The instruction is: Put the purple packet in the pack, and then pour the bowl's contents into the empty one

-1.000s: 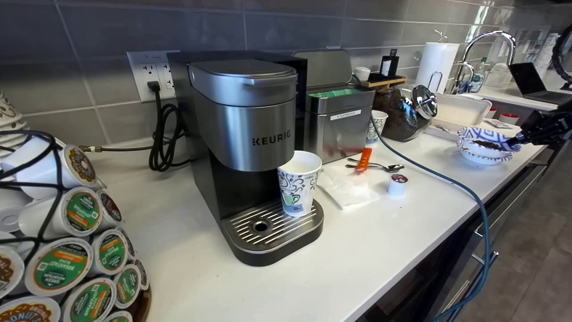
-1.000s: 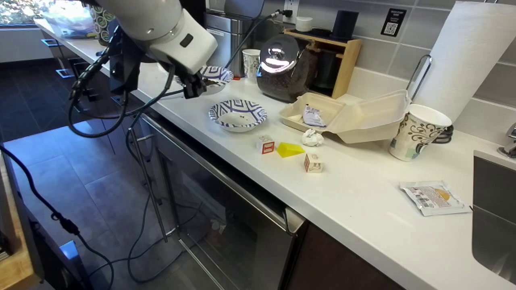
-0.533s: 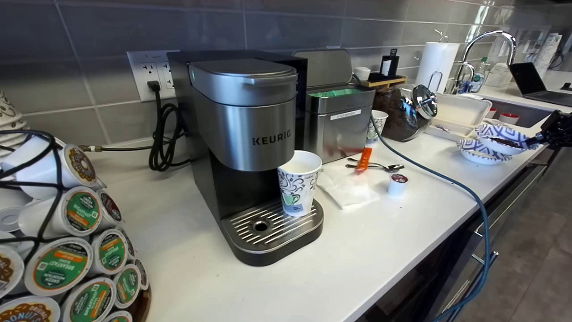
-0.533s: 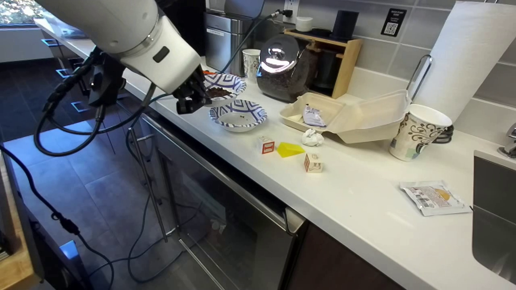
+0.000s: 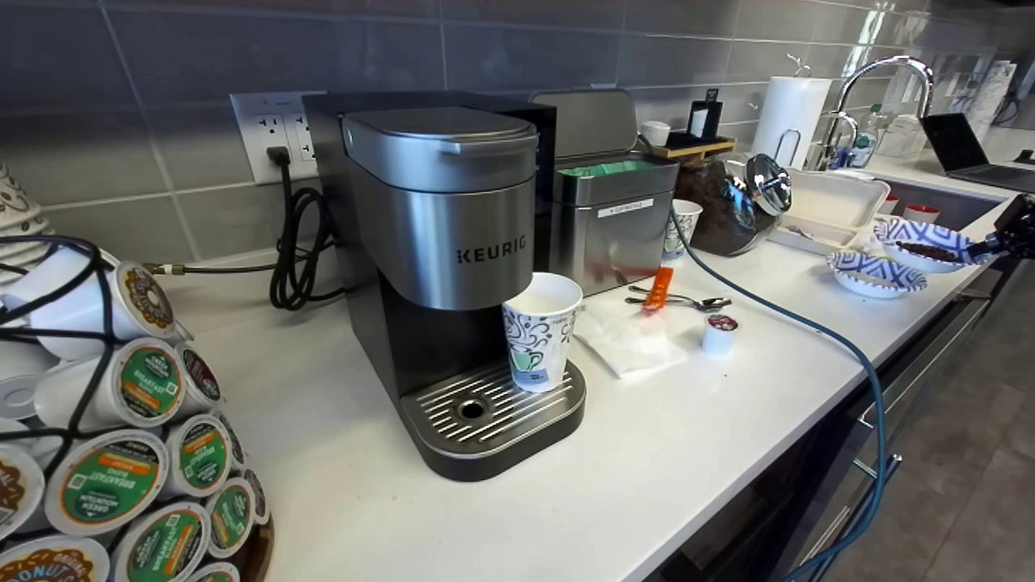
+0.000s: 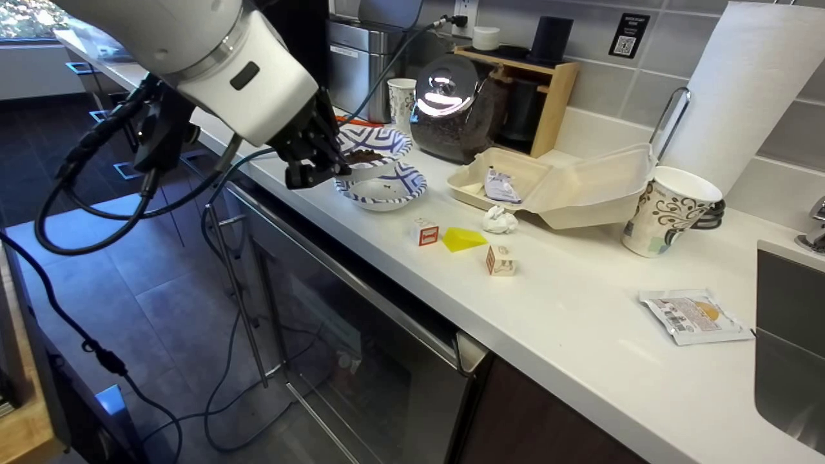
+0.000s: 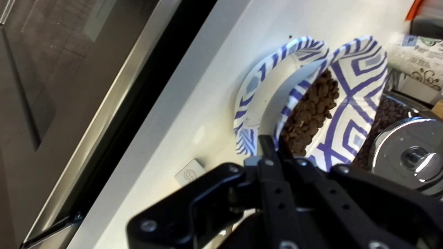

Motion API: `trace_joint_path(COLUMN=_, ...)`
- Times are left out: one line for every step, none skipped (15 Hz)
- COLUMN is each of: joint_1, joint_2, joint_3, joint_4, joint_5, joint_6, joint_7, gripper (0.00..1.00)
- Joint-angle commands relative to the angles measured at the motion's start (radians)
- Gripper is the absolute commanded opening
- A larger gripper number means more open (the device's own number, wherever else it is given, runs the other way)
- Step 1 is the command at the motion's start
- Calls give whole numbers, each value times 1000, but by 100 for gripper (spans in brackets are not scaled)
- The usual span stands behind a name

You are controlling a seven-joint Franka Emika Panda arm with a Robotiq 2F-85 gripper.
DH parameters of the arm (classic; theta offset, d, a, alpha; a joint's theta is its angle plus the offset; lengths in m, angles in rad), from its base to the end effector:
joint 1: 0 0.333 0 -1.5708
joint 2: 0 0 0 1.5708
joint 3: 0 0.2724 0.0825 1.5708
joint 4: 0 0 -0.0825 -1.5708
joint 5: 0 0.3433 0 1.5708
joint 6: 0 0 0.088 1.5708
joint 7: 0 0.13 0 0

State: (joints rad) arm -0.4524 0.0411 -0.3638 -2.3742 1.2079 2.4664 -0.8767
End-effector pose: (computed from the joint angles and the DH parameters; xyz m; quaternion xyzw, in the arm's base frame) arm 0.3397 -0.3450 0.2811 -0.8382 0.4081 -0.2869 0.2201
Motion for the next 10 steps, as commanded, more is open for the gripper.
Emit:
trace_joint_path(joint_1=43, joint_2=-2, joint_3=8, joint_4=2, joint_5=16, joint_6=160, joint_7=22, gripper=1)
trace_joint_path(joint_1=57, joint_2=-6, joint_3=18, joint_4=0, joint_5=15, joint_6=217, joint_7=25, gripper=1)
trace_joint_path(joint_1=71, joint_2=-9, joint_3=27, joint_4=-1, joint_5=16, joint_6=264, joint_7=22, gripper=1)
trace_joint_path(joint_1=78, joint_2=-12, joint_3=49, joint_4=-2, joint_5=27, joint_6=327, joint_7=16, gripper=1)
trace_joint_path(joint_1=103, joint_2=-22, joint_3=73, joint_4=-14, joint_5=31, joint_6=399, joint_7=29, gripper=1)
trace_joint_path(joint_1=116, joint_2=-20, joint_3=90, joint_4=-14, joint_5=23, joint_6=448, joint_7=40, gripper=1)
trace_joint_path(joint_1=129, joint_2=-10, joint_3=105, joint_4=-10, joint_5=16, joint_6=498, joint_7=51, gripper=1)
trace_joint_path(joint_1=143, joint_2=-4, joint_3=121, joint_4=-13, joint_5=7, joint_6=547, joint_7=66, gripper=1)
trace_joint_path(joint_1=157, joint_2=1, joint_3=135, joint_4=-18, joint_5=-14, joint_6=592, joint_7=88, gripper=1)
trace_joint_path(joint_1=169, joint_2=13, joint_3=146, joint_4=-23, joint_5=-37, joint_6=642, joint_7=112, gripper=1)
